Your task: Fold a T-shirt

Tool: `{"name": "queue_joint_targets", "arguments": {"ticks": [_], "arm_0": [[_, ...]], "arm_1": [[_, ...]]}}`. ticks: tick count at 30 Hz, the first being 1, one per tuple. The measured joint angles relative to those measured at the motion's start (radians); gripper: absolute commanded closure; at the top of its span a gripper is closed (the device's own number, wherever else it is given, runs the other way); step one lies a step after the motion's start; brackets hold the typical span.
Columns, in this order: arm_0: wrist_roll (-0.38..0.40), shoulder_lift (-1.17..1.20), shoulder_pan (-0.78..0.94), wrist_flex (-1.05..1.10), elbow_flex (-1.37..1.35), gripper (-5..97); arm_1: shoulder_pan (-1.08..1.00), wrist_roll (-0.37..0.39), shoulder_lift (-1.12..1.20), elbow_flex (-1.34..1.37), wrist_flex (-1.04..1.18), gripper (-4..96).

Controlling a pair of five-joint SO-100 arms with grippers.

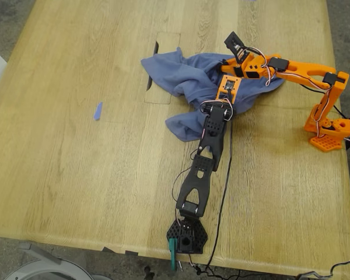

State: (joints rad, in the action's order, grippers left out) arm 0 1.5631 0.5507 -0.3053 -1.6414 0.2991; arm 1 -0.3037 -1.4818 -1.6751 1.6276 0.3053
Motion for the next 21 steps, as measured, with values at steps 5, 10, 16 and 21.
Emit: {"name": "queue_joint_targets", "arguments": {"ticks": [5,10,16,21], "arm_0": [[0.000,0.055,0.006,0.000,0.000,92],[0.000,0.097,0.021,-0.006,0.000,92],[0.000,0.163,0.025,-0.006,0.000,92],[0.000,0.201,0.025,-0.006,0.000,92]], "arm_1": [[0.012,0.000,-0.009,0.000,-0.015,91.6],[0.021,0.000,-0.009,-0.032,-0.015,91.6],[0.034,0.000,-0.009,-0.106,-0.015,91.6],[0.034,-0.008,-0.011,-0.158,-0.015,91.6]]}}
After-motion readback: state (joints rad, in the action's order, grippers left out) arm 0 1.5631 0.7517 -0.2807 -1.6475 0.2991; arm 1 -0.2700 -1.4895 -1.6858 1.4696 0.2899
